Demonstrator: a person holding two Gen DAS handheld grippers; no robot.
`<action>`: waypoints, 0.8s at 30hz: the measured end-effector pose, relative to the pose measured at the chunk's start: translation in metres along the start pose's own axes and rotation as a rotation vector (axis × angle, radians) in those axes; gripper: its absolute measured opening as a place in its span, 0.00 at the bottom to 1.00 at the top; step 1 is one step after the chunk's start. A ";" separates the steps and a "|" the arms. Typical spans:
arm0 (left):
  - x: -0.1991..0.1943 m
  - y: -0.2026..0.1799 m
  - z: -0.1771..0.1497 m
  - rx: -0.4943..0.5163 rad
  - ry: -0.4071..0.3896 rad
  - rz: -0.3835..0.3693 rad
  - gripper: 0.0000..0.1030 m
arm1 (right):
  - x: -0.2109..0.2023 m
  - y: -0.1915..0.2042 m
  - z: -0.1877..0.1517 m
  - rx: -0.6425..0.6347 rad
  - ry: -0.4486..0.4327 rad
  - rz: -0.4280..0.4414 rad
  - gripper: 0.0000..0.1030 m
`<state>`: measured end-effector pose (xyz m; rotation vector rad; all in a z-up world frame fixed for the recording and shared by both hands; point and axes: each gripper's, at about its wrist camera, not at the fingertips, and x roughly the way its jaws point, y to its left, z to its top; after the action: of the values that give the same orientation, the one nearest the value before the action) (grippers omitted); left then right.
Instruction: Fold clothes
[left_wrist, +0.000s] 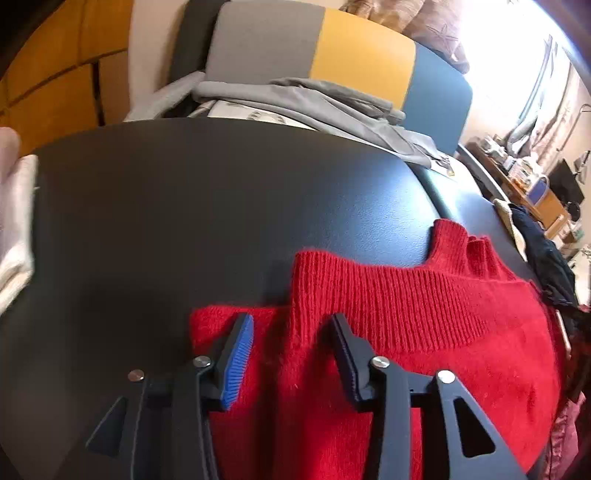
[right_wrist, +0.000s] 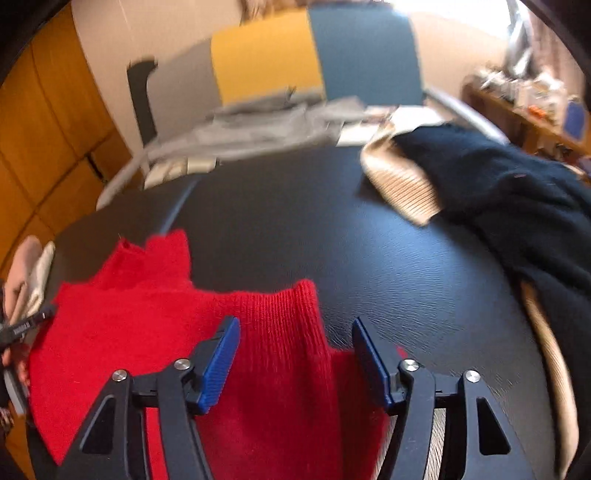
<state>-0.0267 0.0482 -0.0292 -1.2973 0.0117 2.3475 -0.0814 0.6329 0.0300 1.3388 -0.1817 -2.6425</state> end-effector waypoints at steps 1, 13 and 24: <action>0.001 -0.003 0.001 0.016 0.002 -0.007 0.44 | 0.008 0.000 0.003 -0.010 0.023 0.002 0.53; -0.050 -0.014 -0.004 0.092 -0.137 -0.189 0.07 | -0.047 0.018 0.005 -0.051 -0.087 0.092 0.08; -0.092 0.007 -0.085 0.190 0.005 -0.373 0.08 | -0.097 0.022 -0.101 -0.124 0.125 0.291 0.09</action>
<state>0.0806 -0.0125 -0.0043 -1.1056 -0.0054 1.9754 0.0588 0.6281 0.0506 1.3205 -0.1777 -2.2854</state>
